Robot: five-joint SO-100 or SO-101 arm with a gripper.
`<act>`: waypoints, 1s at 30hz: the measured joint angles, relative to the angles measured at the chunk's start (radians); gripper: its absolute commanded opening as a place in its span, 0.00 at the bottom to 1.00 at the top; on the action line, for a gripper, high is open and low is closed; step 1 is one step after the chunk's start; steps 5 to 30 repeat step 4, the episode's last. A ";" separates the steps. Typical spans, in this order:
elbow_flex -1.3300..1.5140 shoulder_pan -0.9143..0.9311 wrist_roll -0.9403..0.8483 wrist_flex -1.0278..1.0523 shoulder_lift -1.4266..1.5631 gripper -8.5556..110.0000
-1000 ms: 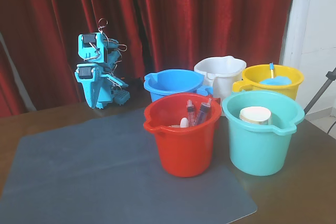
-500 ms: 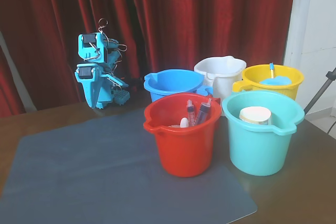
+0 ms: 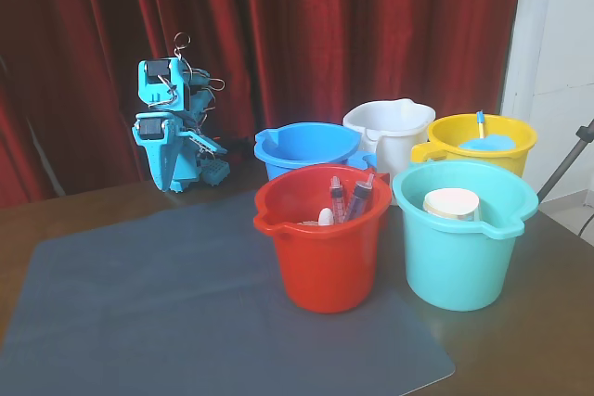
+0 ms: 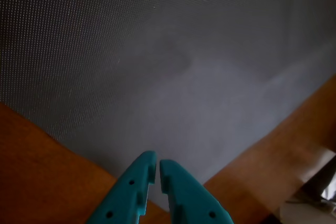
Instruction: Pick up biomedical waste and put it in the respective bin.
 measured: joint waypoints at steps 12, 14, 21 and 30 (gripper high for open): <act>0.000 0.000 0.000 0.000 0.000 0.07; 0.000 0.000 0.000 0.000 0.000 0.07; 0.000 0.000 0.000 0.000 0.000 0.07; 0.000 0.000 0.000 0.000 0.000 0.07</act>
